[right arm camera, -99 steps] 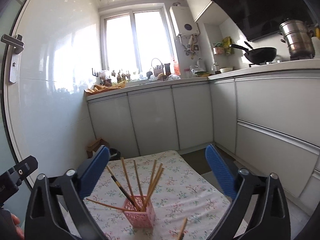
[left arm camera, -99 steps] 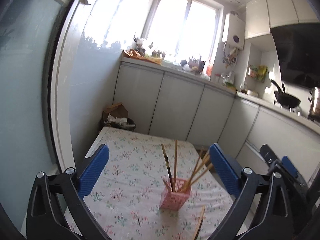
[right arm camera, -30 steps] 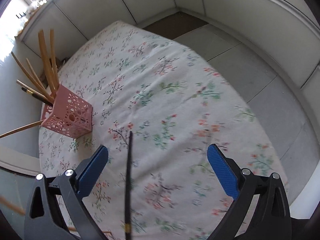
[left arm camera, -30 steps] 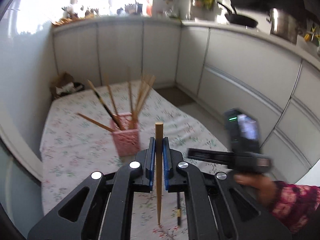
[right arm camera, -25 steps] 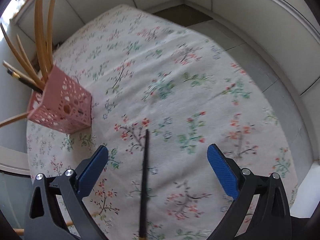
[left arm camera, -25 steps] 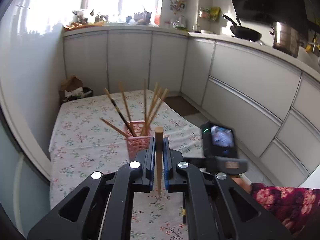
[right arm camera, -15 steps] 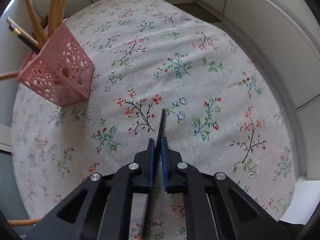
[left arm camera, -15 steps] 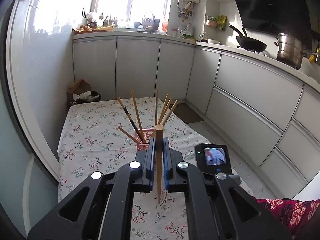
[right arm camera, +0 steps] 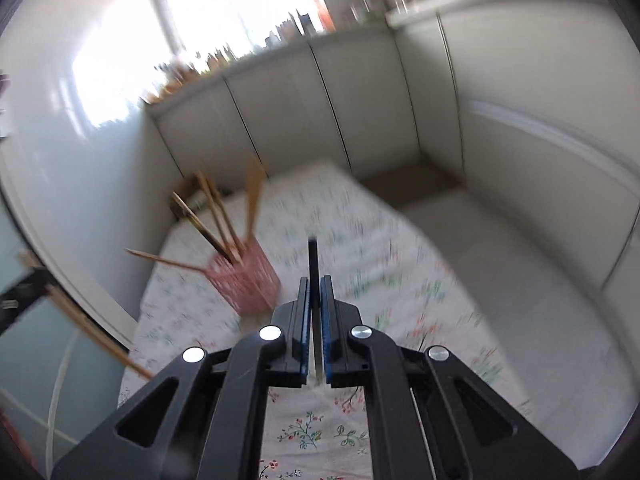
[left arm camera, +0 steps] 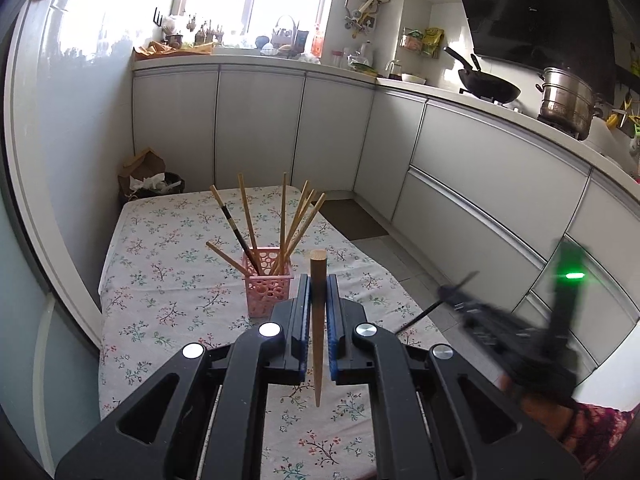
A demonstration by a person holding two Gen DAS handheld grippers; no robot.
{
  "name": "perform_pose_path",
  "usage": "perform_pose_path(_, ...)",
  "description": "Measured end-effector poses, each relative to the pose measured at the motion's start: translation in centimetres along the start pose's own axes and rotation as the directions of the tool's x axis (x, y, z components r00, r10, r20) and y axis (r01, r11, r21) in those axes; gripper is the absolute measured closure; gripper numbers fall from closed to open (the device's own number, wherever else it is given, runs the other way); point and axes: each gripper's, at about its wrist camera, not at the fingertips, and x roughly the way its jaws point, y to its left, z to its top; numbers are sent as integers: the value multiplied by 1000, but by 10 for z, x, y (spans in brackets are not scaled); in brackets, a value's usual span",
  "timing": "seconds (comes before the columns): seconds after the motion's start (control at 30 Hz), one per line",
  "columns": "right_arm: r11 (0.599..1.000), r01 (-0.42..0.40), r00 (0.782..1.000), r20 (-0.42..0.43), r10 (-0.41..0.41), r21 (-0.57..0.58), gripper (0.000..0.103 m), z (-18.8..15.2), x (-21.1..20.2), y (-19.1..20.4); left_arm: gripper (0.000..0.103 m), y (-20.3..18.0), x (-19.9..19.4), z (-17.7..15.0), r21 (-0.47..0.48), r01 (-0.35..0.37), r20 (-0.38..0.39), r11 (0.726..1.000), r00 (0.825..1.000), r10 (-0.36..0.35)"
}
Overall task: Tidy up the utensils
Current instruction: 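Carry both chopsticks above the pink cup and lower them in, then open both grippers and pull them back from the pink cup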
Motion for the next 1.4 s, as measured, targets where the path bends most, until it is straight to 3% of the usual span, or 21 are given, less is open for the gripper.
perform_pose_path(0.1,999,7,999,50,-5,-34,98,17,-25,9,97,-3,-4,5,-7,13,6,1000,1000,-13)
perform_pose_path(0.27,999,-16,998,57,18,-43,98,53,-41,22,97,-4,-12,27,2,27,26,1000,999,-27)
perform_pose_path(0.43,998,-35,995,95,40,-56,98,85,-43,38,97,1,-13,58,1,39,51,999,998,-39)
perform_pose_path(0.7,998,-52,990,128,57,-46,98,119,-17,52,97,17,22,97,-8,-28,91,1000,995,28)
perform_pose_path(1.03,998,-52,993,106,56,-41,98,120,33,53,97,46,92,122,-18,-109,103,994,989,110)
perform_pose_path(1.23,997,-75,993,93,77,-21,98,119,58,56,93,55,132,111,17,-150,96,988,984,148)
perform_pose_path(1.3,996,-90,991,99,92,-19,98,120,62,62,93,66,130,102,-26,-140,80,990,987,142)
perform_pose_path(1.4,993,-113,987,108,116,-37,98,122,69,76,88,76,104,100,-69,-144,125,987,980,151)
